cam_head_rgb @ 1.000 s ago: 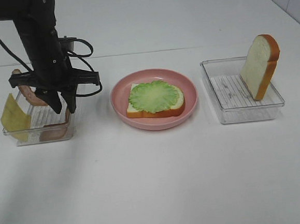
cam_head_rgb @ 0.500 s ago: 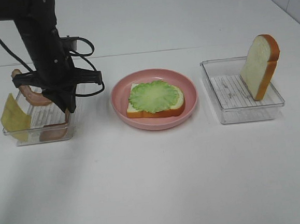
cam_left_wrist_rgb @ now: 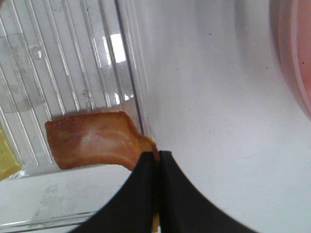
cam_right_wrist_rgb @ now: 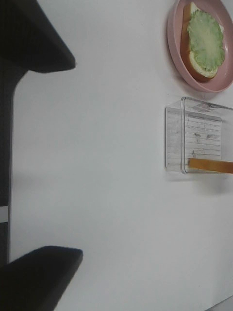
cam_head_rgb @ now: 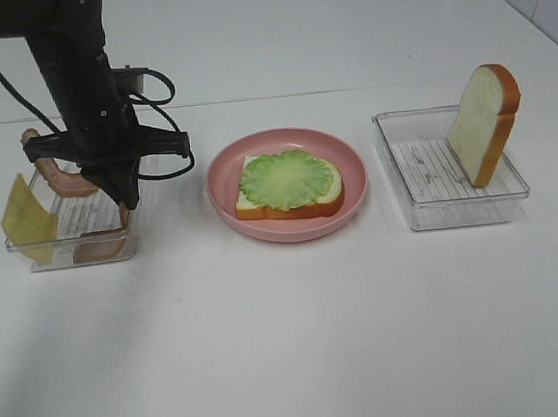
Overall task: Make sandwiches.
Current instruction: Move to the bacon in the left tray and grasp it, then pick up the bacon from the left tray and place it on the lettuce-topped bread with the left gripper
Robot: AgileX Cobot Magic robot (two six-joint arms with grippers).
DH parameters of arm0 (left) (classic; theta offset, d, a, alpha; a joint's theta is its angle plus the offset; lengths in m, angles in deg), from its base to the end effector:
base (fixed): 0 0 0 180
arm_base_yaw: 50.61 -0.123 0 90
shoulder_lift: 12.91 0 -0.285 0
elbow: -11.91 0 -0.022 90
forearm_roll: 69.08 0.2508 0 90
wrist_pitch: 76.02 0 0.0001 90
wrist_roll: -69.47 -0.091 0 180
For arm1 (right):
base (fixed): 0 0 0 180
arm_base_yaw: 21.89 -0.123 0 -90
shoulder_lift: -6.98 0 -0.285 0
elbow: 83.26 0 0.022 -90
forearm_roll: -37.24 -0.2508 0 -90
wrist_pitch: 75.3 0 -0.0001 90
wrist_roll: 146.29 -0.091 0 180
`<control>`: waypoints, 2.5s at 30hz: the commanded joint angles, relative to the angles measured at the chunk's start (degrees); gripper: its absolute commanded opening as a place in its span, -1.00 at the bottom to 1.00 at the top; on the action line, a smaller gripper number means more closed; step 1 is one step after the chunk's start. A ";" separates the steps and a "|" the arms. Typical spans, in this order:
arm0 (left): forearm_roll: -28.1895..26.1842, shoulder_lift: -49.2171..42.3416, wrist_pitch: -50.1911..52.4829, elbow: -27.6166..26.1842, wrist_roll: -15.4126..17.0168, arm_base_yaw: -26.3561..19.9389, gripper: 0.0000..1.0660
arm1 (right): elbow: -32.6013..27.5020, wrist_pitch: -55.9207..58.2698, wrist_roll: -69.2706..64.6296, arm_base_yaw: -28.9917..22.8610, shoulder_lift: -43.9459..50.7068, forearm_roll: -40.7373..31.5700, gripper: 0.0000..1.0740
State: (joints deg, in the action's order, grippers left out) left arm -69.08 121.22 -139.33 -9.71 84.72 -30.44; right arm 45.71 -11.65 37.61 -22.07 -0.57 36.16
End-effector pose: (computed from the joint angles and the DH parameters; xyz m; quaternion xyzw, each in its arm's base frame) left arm 0.4178 -0.1535 0.1611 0.0429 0.9984 -0.0111 0.0347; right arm -0.0031 0.0015 0.2614 -0.0316 0.8750 -0.0063 0.4831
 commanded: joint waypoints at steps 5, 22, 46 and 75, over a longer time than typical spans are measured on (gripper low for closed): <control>-0.63 -4.87 -0.23 -0.06 -0.17 0.29 -1.00 | -0.17 -0.46 0.34 0.11 1.60 -0.11 0.76; -17.53 -12.32 -0.11 -9.63 -8.14 0.63 -1.00 | -0.17 -0.46 0.34 0.11 1.60 -0.11 0.76; -38.16 12.15 5.39 -29.85 -17.76 8.54 -1.00 | -0.17 -0.46 0.34 0.11 1.60 -0.11 0.76; -19.31 16.21 0.69 -30.71 -12.66 6.76 -1.00 | -0.17 -0.46 0.34 0.11 1.60 -0.11 0.76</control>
State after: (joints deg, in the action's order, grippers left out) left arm -89.02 137.78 -137.96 -40.02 71.65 -23.62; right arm 45.71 -11.65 37.61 -22.07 -0.57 36.16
